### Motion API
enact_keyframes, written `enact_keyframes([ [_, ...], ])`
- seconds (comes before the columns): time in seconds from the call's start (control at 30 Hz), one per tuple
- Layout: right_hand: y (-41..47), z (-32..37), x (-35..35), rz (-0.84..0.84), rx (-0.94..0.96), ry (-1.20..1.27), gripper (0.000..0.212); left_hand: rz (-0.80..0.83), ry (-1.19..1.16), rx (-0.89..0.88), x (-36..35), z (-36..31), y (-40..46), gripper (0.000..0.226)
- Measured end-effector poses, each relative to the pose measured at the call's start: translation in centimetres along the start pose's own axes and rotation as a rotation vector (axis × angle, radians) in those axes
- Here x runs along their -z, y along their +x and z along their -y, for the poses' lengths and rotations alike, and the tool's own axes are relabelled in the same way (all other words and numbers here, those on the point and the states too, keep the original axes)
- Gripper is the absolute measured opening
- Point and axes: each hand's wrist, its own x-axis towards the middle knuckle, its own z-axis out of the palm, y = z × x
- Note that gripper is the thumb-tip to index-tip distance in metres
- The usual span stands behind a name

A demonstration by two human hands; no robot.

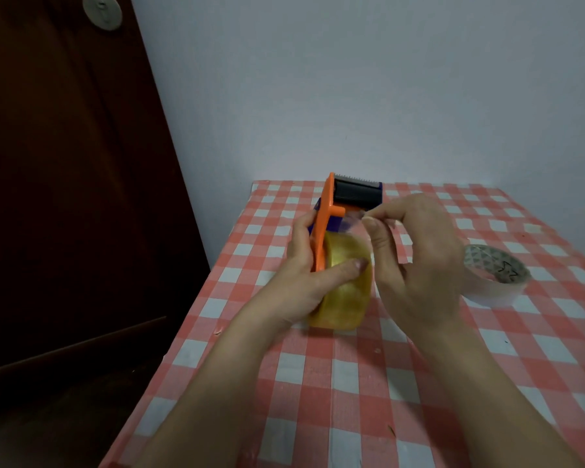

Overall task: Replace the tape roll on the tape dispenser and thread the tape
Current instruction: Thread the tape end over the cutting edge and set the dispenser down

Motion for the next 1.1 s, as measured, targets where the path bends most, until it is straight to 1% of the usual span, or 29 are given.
enact_keyframes([
  [0.07, -0.1, -0.2, -0.2, -0.019, 0.001, -0.012, 0.015, 0.033, 0.021, -0.005, 0.0, -0.1, -0.1, 0.089],
  [0.17, -0.3, 0.0, 0.0, -0.060, -0.012, -0.017, 0.011, 0.085, 0.049, -0.010, -0.3, -0.4, -0.3, 0.091],
  [0.23, -0.4, 0.1, -0.1, -0.079, -0.030, -0.005, 0.012, 0.100, 0.064, -0.017, -0.2, -0.4, -0.3, 0.096],
  [0.37, -0.3, 0.0, 0.0, -0.140, -0.172, 0.050, 0.015, 0.149, 0.090, -0.013, -0.3, -0.4, -0.4, 0.104],
  [0.47, 0.0, -0.2, 0.2, -0.128, -0.176, 0.063, 0.011, 0.123, 0.086, -0.013, -0.5, -0.2, -0.5, 0.106],
  [0.53, 0.1, 0.0, 0.2, -0.112, -0.153, 0.079, 0.011, 0.095, 0.067, -0.021, -0.3, -0.1, -0.5, 0.102],
  [0.67, 0.1, 0.1, 0.3, -0.088, -0.082, 0.081, 0.014, 0.022, -0.011, -0.001, -0.6, -0.4, -0.4, 0.082],
  [0.73, 0.2, 0.1, 0.3, -0.084, -0.057, 0.084, 0.014, -0.030, -0.047, 0.000, -0.7, -0.8, -0.4, 0.076],
  [0.97, 0.3, 0.1, 0.5, -0.105, -0.130, 0.082, 0.016, -0.041, -0.056, 0.000, -0.9, -1.4, -0.8, 0.073],
  [1.1, 0.4, 0.1, 0.6, -0.124, -0.177, 0.034, 0.016, -0.058, -0.067, -0.006, -0.9, -1.5, -0.8, 0.071],
])
